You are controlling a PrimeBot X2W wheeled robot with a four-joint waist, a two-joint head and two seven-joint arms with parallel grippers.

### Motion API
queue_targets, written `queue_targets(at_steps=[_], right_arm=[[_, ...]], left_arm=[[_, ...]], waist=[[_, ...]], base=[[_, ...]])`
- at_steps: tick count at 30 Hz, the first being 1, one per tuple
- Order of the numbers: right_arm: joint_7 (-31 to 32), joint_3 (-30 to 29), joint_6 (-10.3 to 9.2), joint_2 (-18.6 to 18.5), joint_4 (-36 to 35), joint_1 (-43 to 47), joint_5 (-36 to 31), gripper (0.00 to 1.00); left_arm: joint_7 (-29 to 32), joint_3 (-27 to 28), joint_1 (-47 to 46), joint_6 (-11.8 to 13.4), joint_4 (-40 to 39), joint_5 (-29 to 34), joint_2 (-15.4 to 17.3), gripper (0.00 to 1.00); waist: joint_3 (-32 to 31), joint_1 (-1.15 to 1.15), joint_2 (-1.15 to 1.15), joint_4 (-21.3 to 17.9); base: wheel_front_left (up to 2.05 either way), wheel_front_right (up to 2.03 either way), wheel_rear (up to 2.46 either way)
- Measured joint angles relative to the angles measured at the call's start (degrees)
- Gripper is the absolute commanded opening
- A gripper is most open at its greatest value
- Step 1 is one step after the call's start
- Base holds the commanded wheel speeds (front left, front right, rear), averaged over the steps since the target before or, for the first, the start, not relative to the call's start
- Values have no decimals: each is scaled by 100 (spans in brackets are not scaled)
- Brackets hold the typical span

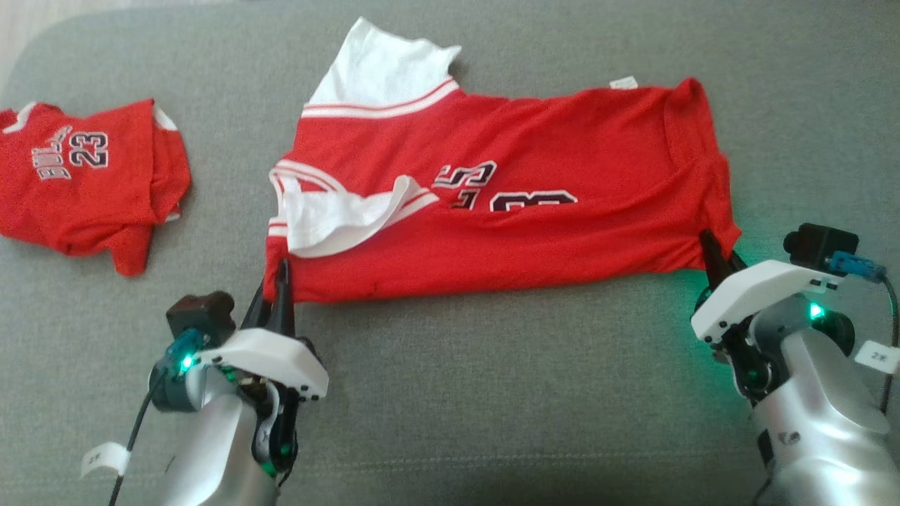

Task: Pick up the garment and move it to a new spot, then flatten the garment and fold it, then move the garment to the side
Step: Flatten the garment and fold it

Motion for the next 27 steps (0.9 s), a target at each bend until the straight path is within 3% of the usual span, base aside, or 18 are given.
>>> queue_targets(at_steps=[11,18,25,26,27], right_arm=[[1035,261,0,-458,-513,547,513,0],[1681,207,0,-599,-1009,1197,673,0],[1859,-99,0,-547,-1469,1733,664,0],[1849,-142,0,-516,-1533,1774,638,17],[1847,-186,0,-476,-1601,1795,619,83]], left_arm=[[107,21,231,-194,555,-5,42,0],[577,-222,647,-397,549,-7,191,0],[784,-363,979,-409,381,-65,208,0],[804,-382,981,-408,371,-65,208,0],[809,-396,981,-407,357,-66,209,20]], waist=[[-503,0,0,-124],[-795,0,0,-159],[-846,0,0,-192],[-836,0,0,-197],[-826,0,0,-201]], base=[[0,0,0],[0,0,0],[0,0,0],[0,0,0],[0,0,0]])
